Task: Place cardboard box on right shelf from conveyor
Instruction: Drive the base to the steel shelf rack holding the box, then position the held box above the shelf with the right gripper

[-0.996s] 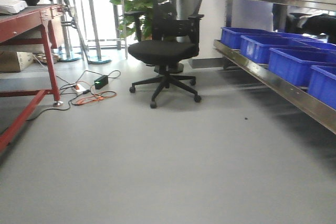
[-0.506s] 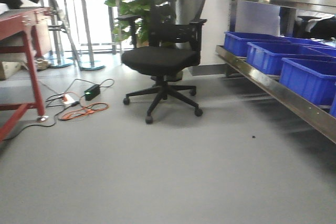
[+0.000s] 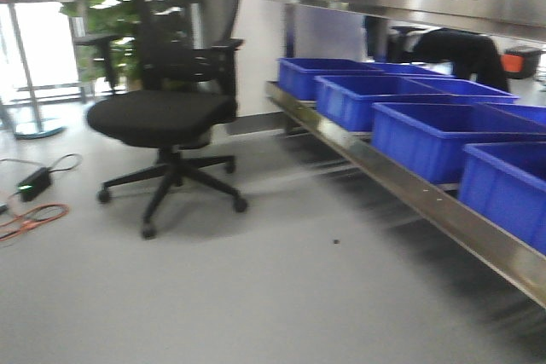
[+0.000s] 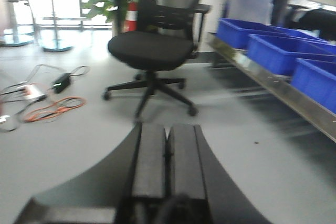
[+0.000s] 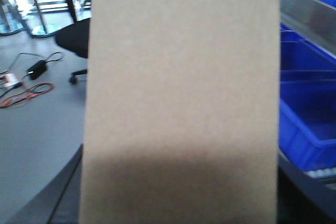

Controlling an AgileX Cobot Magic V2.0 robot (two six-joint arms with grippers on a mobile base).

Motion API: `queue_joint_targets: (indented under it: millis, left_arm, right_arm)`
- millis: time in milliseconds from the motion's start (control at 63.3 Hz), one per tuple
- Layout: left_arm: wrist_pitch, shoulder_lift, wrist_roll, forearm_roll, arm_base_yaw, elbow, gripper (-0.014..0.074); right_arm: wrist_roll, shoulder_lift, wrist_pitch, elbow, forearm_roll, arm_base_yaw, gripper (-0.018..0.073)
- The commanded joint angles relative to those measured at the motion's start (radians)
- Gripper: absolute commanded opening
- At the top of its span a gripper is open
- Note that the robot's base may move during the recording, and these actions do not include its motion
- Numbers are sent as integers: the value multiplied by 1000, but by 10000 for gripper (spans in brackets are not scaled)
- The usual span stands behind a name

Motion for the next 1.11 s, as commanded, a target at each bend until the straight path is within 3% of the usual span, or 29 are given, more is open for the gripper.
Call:
queue_joint_targets:
  millis: [0,1091]
  left_arm:
    - [-81,-12,-5,-5,0,-3,-119]
    - [-81,-12,-5,-5,0,-3,-119]
  right_arm:
    - [-11,16,-94,-31,-15,-7,209]
    - [-11,16,-93,-31,-15,-7,209]
